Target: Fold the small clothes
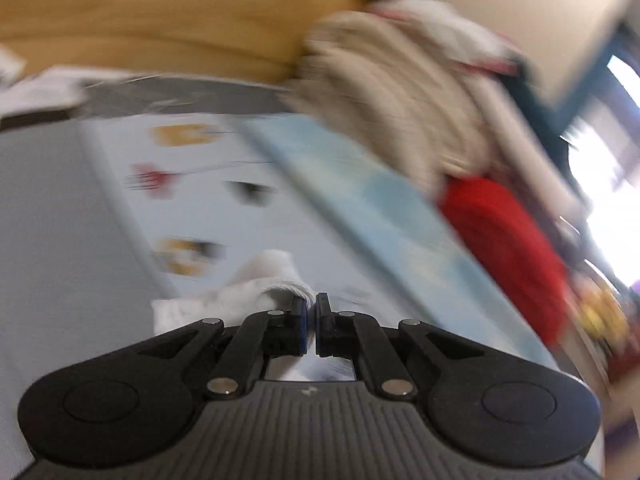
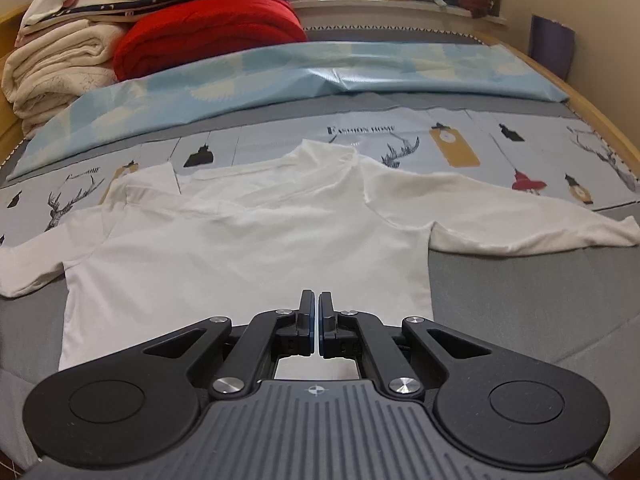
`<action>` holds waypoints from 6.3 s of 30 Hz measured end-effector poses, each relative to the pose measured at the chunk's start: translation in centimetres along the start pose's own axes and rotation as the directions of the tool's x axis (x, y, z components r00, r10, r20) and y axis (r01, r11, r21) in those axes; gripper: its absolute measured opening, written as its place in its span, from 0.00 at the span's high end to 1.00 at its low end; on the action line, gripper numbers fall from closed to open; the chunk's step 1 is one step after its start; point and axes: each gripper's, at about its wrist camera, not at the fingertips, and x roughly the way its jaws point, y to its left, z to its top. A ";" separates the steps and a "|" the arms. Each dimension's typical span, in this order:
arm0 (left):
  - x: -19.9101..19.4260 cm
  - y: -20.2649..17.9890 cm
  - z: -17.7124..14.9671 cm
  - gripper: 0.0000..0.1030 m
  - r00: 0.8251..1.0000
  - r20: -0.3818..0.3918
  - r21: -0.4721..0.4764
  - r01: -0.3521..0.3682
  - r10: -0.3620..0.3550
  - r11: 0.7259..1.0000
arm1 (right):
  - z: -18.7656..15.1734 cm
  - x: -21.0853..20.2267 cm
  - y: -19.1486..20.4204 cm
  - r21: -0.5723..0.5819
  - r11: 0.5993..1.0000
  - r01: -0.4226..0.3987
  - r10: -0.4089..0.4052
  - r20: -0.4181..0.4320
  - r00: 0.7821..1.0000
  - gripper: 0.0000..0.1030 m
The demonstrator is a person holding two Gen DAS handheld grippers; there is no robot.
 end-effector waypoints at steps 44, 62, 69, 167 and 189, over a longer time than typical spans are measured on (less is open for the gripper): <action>7.6 -16.0 -13.1 0.67 0.901 -0.431 0.177 0.025 0.055 0.984 | 3.5 13.6 3.6 -0.152 0.988 -0.026 0.025 -0.010 1.000 0.64; 9.9 -15.3 -14.8 0.66 0.858 -0.507 0.228 0.036 0.087 0.973 | 5.3 14.3 -7.7 0.458 0.869 0.185 -0.232 0.047 0.972 0.97; 11.5 -15.8 -18.7 0.60 0.796 -0.595 0.282 0.076 0.113 0.956 | 4.7 16.2 -11.0 0.576 0.810 0.106 -0.120 -0.014 0.993 0.92; 3.1 -21.7 -19.2 0.63 0.860 -0.485 0.677 0.253 0.159 0.691 | 4.6 11.1 -17.9 0.585 0.805 0.095 -0.054 -0.087 0.995 0.87; 0.8 -27.3 -28.0 0.51 0.896 -0.423 0.747 0.258 0.137 0.613 | 0.0 6.7 -39.0 0.790 0.612 0.047 -0.288 0.166 0.943 0.86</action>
